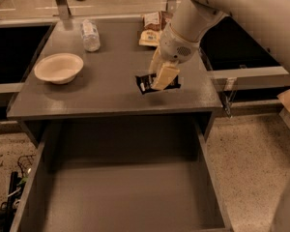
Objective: Pick rxbar chocolate from top drawer and place on counter
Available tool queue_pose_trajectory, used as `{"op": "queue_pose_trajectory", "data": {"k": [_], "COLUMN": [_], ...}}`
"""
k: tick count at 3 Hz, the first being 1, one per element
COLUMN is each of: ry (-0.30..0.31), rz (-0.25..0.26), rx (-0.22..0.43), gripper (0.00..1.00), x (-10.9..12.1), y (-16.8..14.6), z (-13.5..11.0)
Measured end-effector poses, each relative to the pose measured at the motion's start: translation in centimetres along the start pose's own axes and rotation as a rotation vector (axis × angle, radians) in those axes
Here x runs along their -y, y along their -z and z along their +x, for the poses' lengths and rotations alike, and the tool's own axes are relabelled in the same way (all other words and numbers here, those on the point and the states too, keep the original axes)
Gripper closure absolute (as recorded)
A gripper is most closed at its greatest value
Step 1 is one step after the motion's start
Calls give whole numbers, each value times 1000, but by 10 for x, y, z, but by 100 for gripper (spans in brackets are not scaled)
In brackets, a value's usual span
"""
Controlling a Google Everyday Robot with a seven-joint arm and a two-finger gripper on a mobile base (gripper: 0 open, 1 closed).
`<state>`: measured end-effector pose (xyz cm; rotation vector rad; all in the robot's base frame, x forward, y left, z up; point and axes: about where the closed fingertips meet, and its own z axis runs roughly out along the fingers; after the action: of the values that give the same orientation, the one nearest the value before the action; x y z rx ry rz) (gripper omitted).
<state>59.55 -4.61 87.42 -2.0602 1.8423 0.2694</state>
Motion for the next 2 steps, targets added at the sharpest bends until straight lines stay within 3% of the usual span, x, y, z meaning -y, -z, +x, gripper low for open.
{"op": "queue_pose_trajectory", "data": {"k": [2], "ry": [24], "rz": [-42], "rx": [16], "gripper": [100], "x": [25], "y": [-35], "z": [0]}}
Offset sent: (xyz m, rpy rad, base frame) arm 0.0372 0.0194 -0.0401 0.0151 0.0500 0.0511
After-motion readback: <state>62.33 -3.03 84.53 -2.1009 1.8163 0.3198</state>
